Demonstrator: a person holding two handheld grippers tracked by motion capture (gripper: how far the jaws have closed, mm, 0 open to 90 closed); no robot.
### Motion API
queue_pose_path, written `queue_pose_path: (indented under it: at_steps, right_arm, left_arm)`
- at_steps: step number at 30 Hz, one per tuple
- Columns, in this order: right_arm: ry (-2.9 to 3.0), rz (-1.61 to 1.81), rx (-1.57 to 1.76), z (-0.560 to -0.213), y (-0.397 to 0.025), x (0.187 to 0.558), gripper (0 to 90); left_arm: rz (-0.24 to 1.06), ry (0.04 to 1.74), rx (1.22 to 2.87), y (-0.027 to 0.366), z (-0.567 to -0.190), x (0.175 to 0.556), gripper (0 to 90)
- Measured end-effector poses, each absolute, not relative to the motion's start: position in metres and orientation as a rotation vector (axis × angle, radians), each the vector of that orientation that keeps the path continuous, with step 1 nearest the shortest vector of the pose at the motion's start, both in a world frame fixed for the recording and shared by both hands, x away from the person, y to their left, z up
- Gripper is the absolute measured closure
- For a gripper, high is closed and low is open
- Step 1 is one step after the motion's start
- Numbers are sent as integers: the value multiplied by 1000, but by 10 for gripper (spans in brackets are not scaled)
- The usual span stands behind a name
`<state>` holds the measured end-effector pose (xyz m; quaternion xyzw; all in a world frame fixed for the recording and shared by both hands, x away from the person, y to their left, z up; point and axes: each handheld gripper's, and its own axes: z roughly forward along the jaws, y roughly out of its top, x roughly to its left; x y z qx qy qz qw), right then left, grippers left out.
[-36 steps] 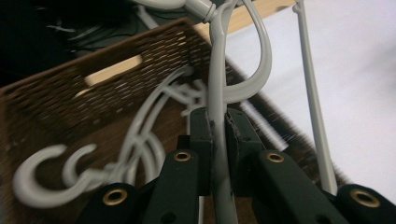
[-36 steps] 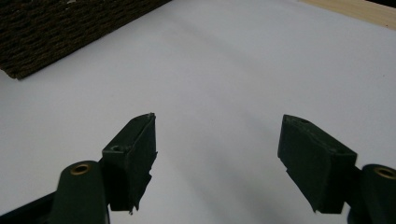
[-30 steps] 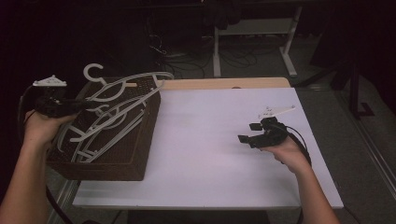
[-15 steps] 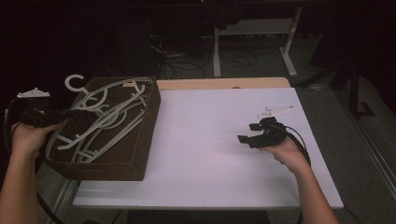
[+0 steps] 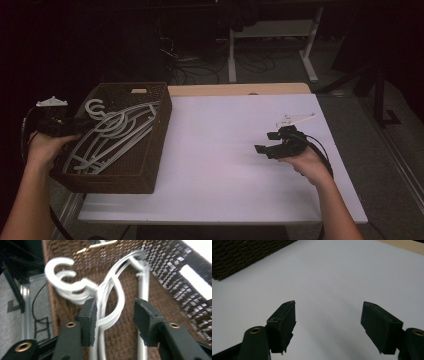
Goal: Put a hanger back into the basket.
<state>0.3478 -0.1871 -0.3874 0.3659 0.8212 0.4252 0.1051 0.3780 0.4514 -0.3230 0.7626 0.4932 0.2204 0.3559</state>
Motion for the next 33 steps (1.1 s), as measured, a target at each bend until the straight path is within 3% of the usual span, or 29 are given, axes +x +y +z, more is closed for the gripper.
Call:
queue_pose_path:
  at_steps: [4,12,20,33]
  right_arm:
    - [2417,1259,1072,-383,-187,346,271]
    - [2401,1296,1051,-366,-185,342,248]
    - [2366,1356,1009,-344,-185,335,170]
    - [2330,1429,969,-332,-186,325,77]
  left_arm:
    - [526,1194,1928,435,-312,373,422]
    - [400,981,1884,381,-299,363,325]
    - [316,794,1901,326,-307,353,212]
    - [265,654,1970,289,-327,343,9]
